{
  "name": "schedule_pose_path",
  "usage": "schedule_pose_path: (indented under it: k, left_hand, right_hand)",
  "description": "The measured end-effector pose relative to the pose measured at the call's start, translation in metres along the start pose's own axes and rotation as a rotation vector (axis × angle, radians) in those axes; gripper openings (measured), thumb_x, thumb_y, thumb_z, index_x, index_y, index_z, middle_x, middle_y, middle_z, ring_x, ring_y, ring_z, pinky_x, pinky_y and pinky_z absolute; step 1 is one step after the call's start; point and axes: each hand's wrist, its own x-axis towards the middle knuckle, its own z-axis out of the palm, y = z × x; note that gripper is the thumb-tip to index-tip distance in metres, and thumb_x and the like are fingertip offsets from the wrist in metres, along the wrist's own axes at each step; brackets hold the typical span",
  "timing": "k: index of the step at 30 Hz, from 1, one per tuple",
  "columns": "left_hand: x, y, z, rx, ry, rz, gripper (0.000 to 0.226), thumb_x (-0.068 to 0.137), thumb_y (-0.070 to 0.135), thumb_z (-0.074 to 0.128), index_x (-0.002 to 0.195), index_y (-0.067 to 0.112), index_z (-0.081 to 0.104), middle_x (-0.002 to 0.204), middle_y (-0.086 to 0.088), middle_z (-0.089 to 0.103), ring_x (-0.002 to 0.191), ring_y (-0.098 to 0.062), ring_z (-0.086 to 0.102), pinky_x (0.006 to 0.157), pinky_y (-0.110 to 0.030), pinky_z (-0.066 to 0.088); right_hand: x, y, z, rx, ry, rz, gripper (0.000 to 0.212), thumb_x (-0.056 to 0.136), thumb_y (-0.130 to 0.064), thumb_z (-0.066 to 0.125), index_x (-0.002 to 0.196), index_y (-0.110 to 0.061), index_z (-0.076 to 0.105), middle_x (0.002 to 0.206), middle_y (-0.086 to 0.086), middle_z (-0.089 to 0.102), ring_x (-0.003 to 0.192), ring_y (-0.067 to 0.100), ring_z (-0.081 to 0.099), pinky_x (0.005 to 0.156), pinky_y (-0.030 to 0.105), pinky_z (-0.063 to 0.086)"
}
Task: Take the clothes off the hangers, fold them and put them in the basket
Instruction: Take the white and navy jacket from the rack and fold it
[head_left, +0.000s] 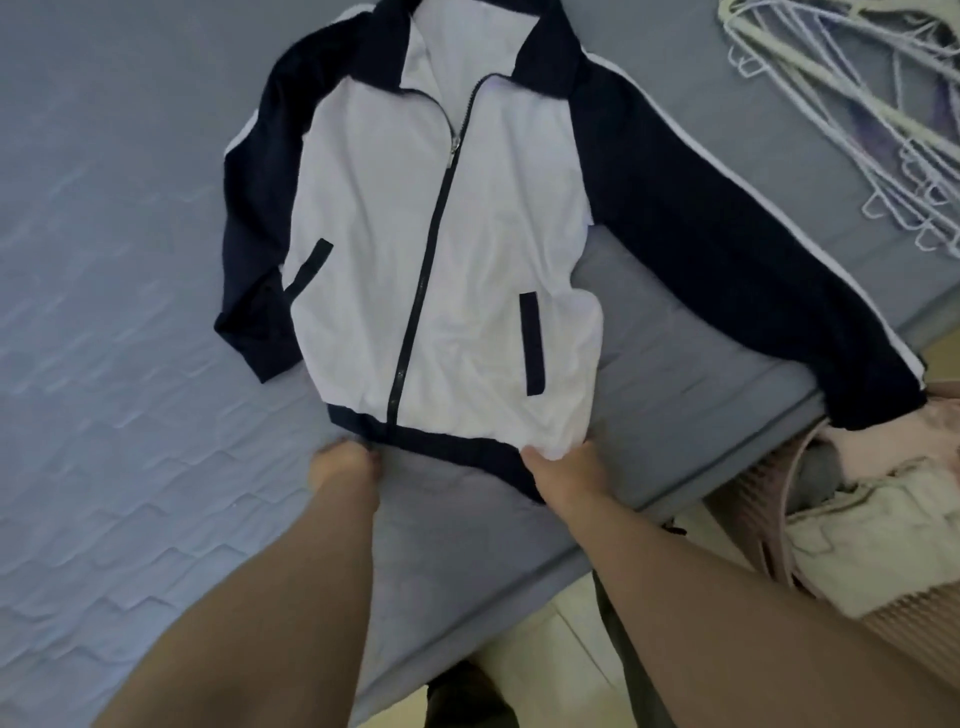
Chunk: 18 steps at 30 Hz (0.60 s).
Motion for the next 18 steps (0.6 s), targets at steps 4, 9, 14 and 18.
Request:
schedule_pose_path:
  k: [4, 9, 14, 18]
  left_hand:
    - [0.027, 0.027, -0.025, 0.47, 0.078, 0.488, 0.06, 0.087, 0.006, 0.061, 0.142, 0.015, 0.04, 0.133, -0.013, 0.056, 0.119, -0.031, 0.056, 0.101, -0.036, 0.044]
    - [0.046, 0.038, -0.032, 0.63, -0.047, 0.786, 0.065, 0.082, 0.017, 0.057, 0.141, 0.033, 0.036, 0.129, -0.004, 0.053, 0.107, -0.024, 0.058, 0.098, -0.042, 0.048]
    - [0.048, 0.057, -0.034, 0.292, -0.099, 0.886, 0.056, 0.095, 0.015, 0.052, 0.148, 0.019, 0.035, 0.123, 0.003, 0.053, 0.108, -0.009, 0.055, 0.097, -0.018, 0.041]
    - [0.045, 0.076, -0.031, 0.224, -0.299, 0.832, 0.079, 0.079, 0.055, 0.057, 0.151, 0.035, 0.03, 0.14, 0.011, 0.053, 0.124, -0.008, 0.053, 0.11, -0.03, 0.041]
  right_hand:
    - [0.006, 0.006, 0.026, 0.049, 0.191, -0.019, 0.039, 0.09, -0.028, 0.06, 0.12, -0.004, 0.057, 0.109, 0.014, 0.065, 0.086, 0.026, 0.062, 0.065, 0.03, 0.046]
    - [0.001, 0.015, 0.044, 0.135, 0.415, 0.027, 0.051, 0.098, -0.022, 0.051, 0.145, -0.006, 0.037, 0.138, 0.015, 0.053, 0.119, 0.032, 0.055, 0.086, 0.035, 0.044]
    - [-0.023, 0.023, 0.05, 0.122, 0.515, -0.037, 0.049, 0.101, -0.022, 0.046, 0.144, -0.002, 0.035, 0.141, 0.015, 0.046, 0.126, 0.03, 0.046, 0.099, 0.035, 0.034]
    - [-0.019, 0.032, 0.062, 0.222, 0.483, -0.075, 0.025, 0.093, 0.003, 0.041, 0.103, -0.02, 0.04, 0.091, -0.001, 0.051, 0.081, 0.018, 0.048, 0.063, 0.023, 0.038]
